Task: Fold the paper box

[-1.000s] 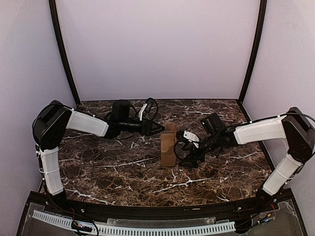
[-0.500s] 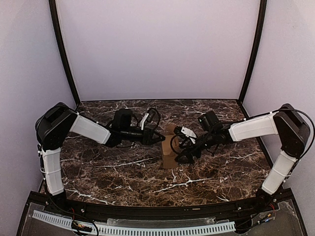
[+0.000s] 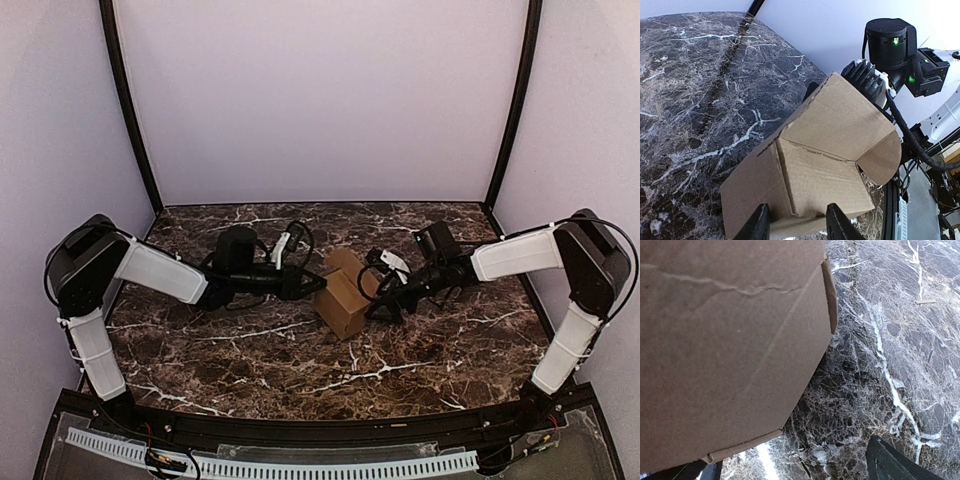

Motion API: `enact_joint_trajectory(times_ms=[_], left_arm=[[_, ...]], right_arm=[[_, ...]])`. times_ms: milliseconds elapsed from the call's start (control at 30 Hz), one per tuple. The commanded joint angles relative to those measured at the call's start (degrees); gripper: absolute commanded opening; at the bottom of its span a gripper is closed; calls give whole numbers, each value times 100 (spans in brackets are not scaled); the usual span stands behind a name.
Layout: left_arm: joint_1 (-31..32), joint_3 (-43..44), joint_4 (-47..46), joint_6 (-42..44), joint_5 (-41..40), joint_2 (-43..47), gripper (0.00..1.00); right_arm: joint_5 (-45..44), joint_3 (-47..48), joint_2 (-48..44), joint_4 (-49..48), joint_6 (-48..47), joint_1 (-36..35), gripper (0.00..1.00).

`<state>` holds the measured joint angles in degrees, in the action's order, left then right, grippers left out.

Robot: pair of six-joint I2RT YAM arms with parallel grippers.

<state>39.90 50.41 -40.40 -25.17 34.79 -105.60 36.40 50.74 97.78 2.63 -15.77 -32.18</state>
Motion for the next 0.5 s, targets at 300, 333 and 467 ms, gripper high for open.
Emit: enact_joint_trajectory(times_ms=[300,333,467], left_arm=[[167,7,1767,667,-637,650,54],[167,-13,1980,811,-656,732,55],[161,91,2784,1403,-910,1436,60]], right_arm=[[389,-47,-739,743,-898,19,99],[365,-61,-854,905,-1094,19,99],[23,1,-1567,1529,-1698,24,99]])
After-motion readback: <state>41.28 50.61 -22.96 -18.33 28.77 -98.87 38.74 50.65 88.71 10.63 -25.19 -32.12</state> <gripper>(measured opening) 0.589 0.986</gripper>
